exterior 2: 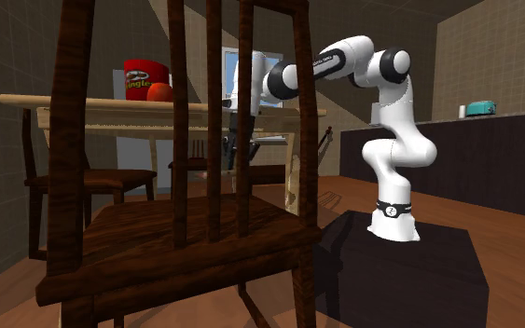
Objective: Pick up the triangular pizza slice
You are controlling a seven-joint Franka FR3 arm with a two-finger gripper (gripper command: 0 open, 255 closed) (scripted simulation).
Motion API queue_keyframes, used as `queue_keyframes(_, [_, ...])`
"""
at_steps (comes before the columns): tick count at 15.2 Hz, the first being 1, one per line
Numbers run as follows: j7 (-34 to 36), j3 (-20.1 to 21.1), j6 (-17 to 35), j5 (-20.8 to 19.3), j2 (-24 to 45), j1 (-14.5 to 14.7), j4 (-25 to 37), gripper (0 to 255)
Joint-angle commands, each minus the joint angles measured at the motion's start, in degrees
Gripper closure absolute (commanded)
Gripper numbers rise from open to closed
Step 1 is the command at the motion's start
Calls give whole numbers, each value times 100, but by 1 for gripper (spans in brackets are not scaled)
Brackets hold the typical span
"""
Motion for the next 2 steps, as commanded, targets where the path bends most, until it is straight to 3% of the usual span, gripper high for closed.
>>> queue_keyframes(1, [8, -5, -102, -18, -33, 2, 73, 255])
queue_keyframes(2, [7, -5, -103, -18, -32, 2, 74, 255])
